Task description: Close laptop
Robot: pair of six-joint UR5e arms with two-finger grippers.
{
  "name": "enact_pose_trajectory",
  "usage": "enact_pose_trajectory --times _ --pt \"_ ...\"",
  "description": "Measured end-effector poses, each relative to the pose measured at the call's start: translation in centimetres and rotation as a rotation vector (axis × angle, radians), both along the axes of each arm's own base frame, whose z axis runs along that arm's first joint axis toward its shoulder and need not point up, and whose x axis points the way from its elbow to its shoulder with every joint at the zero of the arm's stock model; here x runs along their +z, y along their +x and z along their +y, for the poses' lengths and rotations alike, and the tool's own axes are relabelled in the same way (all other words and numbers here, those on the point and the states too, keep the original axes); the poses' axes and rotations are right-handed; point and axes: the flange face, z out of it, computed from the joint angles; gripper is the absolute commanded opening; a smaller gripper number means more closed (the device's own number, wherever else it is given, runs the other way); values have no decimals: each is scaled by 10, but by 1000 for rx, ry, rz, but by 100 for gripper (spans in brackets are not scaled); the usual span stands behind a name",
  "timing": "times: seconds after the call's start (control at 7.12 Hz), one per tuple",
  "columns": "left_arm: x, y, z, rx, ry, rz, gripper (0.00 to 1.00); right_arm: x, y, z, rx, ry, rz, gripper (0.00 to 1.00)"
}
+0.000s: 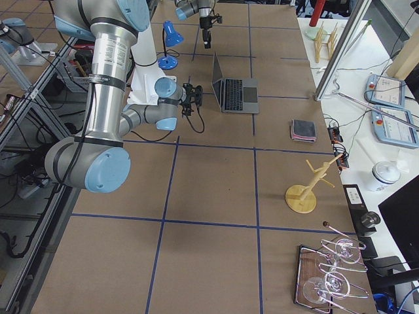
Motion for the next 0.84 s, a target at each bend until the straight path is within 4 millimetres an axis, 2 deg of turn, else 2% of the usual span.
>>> enact_pose_trajectory --times 0.14,0.28,0.42,0.56,0.84 --pt "-22 22 3 -5 -18 2 44 -15 -18 4 23 2 -14 40" --pt "-44 39 1 -9 -43 0 25 -33 -35 5 37 -8 -20 15" --pt "-61 48 0 -12 -61 1 9 -51 -51 3 47 -24 -21 4" --pt "-70 52 -1 -15 -72 7 4 -63 -61 1 59 -31 -20 3" --pt "-79 53 -1 -20 -93 22 2 -77 -70 -2 78 -34 -25 2"
